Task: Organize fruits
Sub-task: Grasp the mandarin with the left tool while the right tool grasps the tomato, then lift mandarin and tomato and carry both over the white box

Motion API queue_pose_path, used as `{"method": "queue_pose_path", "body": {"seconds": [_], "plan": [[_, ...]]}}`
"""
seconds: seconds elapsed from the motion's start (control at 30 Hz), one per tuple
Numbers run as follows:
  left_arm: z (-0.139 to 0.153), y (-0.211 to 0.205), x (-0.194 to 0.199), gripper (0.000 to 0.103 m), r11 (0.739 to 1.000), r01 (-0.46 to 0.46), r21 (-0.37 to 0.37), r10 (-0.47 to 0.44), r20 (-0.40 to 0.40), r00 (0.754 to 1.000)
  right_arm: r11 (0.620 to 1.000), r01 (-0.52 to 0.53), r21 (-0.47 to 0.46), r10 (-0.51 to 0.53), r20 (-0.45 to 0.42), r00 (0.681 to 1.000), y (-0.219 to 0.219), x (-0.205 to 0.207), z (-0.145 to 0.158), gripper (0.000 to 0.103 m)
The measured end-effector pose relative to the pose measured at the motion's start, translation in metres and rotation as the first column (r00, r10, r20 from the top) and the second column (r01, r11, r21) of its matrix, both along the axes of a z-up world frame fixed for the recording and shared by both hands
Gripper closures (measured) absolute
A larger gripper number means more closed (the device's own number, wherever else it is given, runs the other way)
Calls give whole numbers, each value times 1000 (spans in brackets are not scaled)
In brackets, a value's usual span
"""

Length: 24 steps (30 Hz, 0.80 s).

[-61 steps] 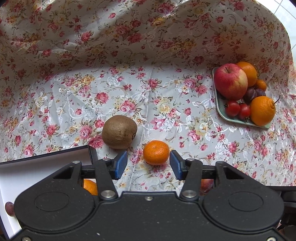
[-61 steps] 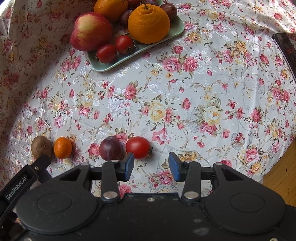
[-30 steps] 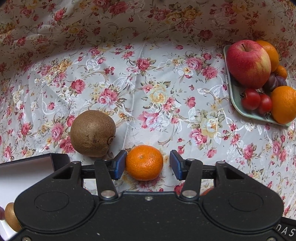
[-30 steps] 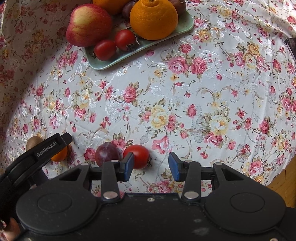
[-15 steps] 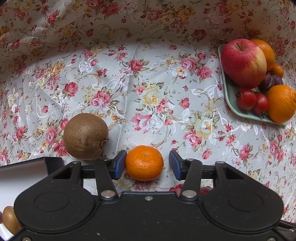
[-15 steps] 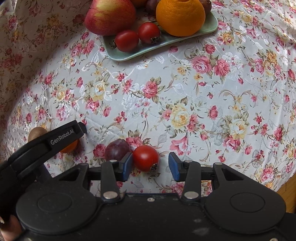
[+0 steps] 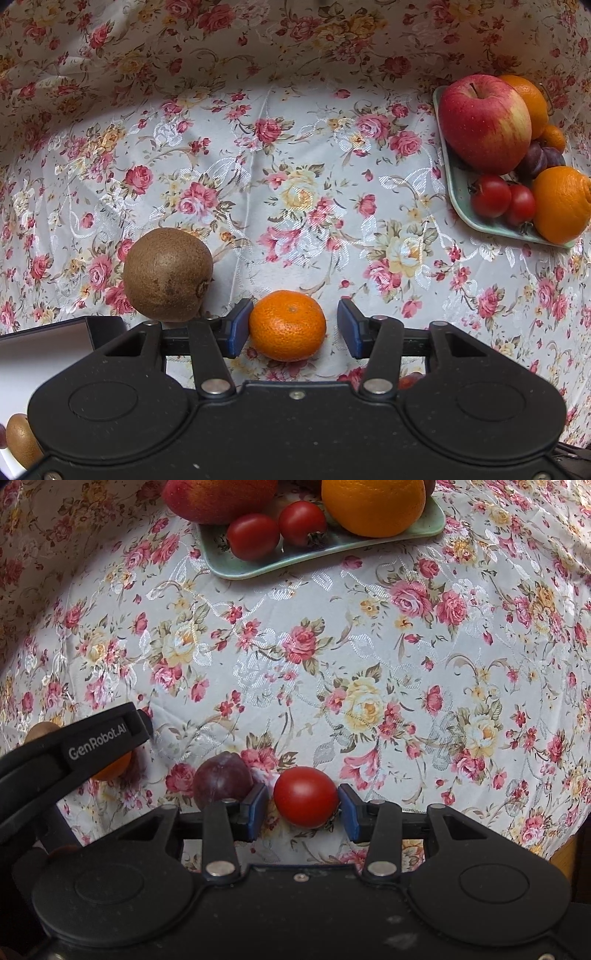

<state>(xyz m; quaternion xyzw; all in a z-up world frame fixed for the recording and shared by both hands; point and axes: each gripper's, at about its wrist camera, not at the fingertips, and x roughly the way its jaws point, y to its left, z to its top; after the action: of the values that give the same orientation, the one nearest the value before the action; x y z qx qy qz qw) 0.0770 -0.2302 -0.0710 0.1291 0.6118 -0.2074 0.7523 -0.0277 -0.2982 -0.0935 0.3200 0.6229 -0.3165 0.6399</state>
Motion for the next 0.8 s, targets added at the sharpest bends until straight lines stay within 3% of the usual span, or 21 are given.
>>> {"method": "queue_pose_path", "body": {"seconds": [0.13, 0.17, 0.27, 0.37, 0.8], "plan": [[1, -1, -2, 49, 1000, 14, -3, -14, 9, 1000, 1000, 3, 7, -3, 4, 1000, -1, -1, 1, 57], [1, -1, -3, 54, 1000, 16, -4, -16, 13, 1000, 1000, 2, 9, -2, 5, 1000, -2, -1, 1, 57], [3, -2, -3, 54, 1000, 12, -24, -12, 1, 1000, 1000, 8, 6, -9, 7, 1000, -7, -5, 5, 64], [9, -4, -6, 54, 999, 14, -33, -14, 1, 1000, 1000, 8, 10, -8, 19, 1000, -12, -8, 10, 65], [55, 7, -20, 54, 995, -21, -96, 25, 39, 999, 997, 53, -50, -45, 150, 988, -34, -23, 67, 65]]}}
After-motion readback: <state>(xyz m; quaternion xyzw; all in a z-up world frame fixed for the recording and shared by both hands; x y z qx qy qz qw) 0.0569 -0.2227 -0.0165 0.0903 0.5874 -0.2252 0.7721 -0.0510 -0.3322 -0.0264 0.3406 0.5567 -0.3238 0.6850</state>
